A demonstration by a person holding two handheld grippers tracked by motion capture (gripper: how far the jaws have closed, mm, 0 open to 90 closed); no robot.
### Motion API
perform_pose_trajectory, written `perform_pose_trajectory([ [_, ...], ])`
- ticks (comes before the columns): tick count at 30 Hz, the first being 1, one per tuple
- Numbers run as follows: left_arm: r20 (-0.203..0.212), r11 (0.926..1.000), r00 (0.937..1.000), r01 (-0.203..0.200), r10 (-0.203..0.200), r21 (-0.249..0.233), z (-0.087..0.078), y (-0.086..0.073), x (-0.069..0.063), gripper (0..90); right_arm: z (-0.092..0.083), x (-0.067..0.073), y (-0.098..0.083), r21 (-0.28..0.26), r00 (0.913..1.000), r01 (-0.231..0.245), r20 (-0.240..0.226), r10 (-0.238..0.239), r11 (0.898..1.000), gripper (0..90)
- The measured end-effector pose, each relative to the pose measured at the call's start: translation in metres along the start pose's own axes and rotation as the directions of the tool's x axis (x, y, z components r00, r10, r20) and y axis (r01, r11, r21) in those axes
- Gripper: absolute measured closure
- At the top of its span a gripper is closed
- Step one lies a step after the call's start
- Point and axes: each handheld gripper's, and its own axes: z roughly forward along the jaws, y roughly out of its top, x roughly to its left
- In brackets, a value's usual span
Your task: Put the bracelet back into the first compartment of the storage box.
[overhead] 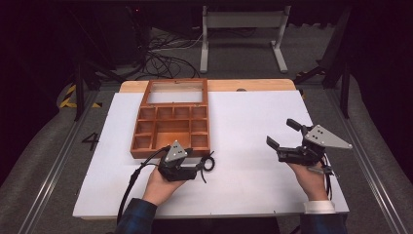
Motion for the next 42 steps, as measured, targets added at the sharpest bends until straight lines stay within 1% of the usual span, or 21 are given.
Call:
perform_pose_trajectory([
  [2, 0.006, 1.0000, 1.0000, 0.006, -0.006, 0.001, 0.002, 0.000, -0.001, 31.6, -0.001, 0.000, 0.001, -0.001, 1.0000, 0.000, 0.000, 0.000, 1.000, 6.8],
  [4, 0.001, 0.9999, 1.0000, -0.007, 0.007, 0.008, 0.004, 0.000, -0.002, 31.5, -0.001, 0.000, 0.001, -0.003, 1.0000, -0.002, 0.000, 0.002, 1.000, 6.8],
  [5, 0.007, 0.9999, 1.0000, 0.003, -0.003, 0.014, 0.005, 0.000, -0.003, 31.6, -0.001, 0.000, 0.001, -0.002, 1.0000, -0.001, 0.000, 0.001, 1.000, 6.8],
  [8, 0.002, 0.9996, 1.0000, -0.009, 0.009, 0.026, 0.008, 0.000, -0.004, 31.5, -0.001, 0.000, 0.001, -0.003, 1.0000, 0.000, 0.000, 0.000, 1.000, 6.8],
  [9, 0.005, 0.9995, 1.0000, -0.007, 0.007, 0.031, 0.010, 0.000, -0.004, 31.4, -0.001, 0.000, 0.001, 0.000, 1.0000, -0.002, 0.001, 0.002, 1.000, 6.8],
  [10, 0.018, 0.9993, 0.9998, 0.001, -0.001, 0.038, 0.011, 0.000, -0.005, 31.2, -0.001, 0.000, 0.001, 0.000, 1.0000, -0.002, 0.000, 0.002, 1.000, 6.8],
  [12, 0.016, 0.9987, 0.9998, -0.008, 0.008, 0.050, 0.013, 0.000, -0.005, 30.5, -0.001, 0.000, 0.001, -0.001, 1.0000, -0.007, -0.002, 0.007, 1.000, 6.8],
  [13, 0.023, 0.9985, 0.9997, -0.006, 0.005, 0.055, 0.015, -0.001, -0.006, 30.3, -0.001, 0.000, 0.001, -0.003, 1.0000, -0.005, -0.002, 0.005, 1.000, 6.8],
  [16, 0.025, 0.9973, 0.9996, -0.017, 0.016, 0.071, 0.018, -0.001, -0.007, 29.6, -0.001, -0.001, 0.001, -0.004, 0.9999, -0.011, -0.002, 0.011, 1.000, 6.8],
  [21, 0.031, 0.9951, 0.9994, -0.015, 0.012, 0.098, 0.024, -0.001, -0.010, 29.5, -0.001, -0.001, 0.001, -0.002, 1.0000, -0.007, -0.003, 0.007, 1.000, 6.8],
  [22, 0.038, 0.9948, 0.9992, -0.011, 0.007, 0.102, 0.026, -0.001, -0.010, 29.5, -0.001, -0.001, 0.001, -0.003, 1.0000, -0.008, -0.004, 0.008, 1.000, 6.8],
  [27, 0.040, 0.9907, 0.9991, -0.019, 0.014, 0.135, 0.031, 0.000, -0.012, 29.4, -0.001, 0.000, 0.001, -0.003, 1.0000, -0.008, -0.003, 0.008, 1.000, 6.8],
  [30, 0.041, 0.9902, 0.9992, -0.013, 0.007, 0.139, 0.034, 0.000, -0.014, 29.5, -0.001, 0.000, 0.001, -0.005, 1.0000, -0.006, -0.005, 0.006, 1.000, 6.8],
  [33, 0.031, 0.9842, 0.9991, -0.035, 0.030, 0.174, 0.040, 0.001, -0.016, 30.8, -0.002, -0.001, 0.002, -0.002, 1.0000, -0.003, -0.002, 0.003, 1.000, 6.8],
  [35, 0.016, 0.9809, 0.9990, -0.043, 0.041, 0.190, 0.042, 0.001, -0.018, 31.1, -0.003, -0.001, 0.002, -0.005, 1.0000, -0.007, -0.002, 0.007, 1.000, 6.8],
  [36, 0.012, 0.9802, 0.9993, -0.038, 0.036, 0.194, 0.043, 0.001, -0.018, 31.2, -0.003, -0.001, 0.002, -0.005, 1.0000, -0.006, -0.002, 0.006, 1.000, 6.8],
  [37, 0.011, 0.9787, 0.9991, -0.041, 0.040, 0.201, 0.044, 0.001, -0.017, 31.9, -0.003, -0.001, 0.002, -0.006, 1.0000, -0.006, -0.001, 0.006, 1.000, 6.8],
  [38, 0.006, 0.9780, 0.9996, -0.030, 0.029, 0.206, 0.044, 0.001, -0.018, 33.1, -0.003, -0.001, 0.002, -0.006, 1.0000, -0.006, -0.001, 0.006, 1.000, 6.8],
  [42, -0.003, 0.9781, 0.9996, -0.028, 0.029, 0.206, 0.044, 0.002, -0.017, 37.0, -0.003, -0.001, 0.002, -0.006, 1.0000, -0.005, -0.004, 0.005, 1.000, 6.8],
])
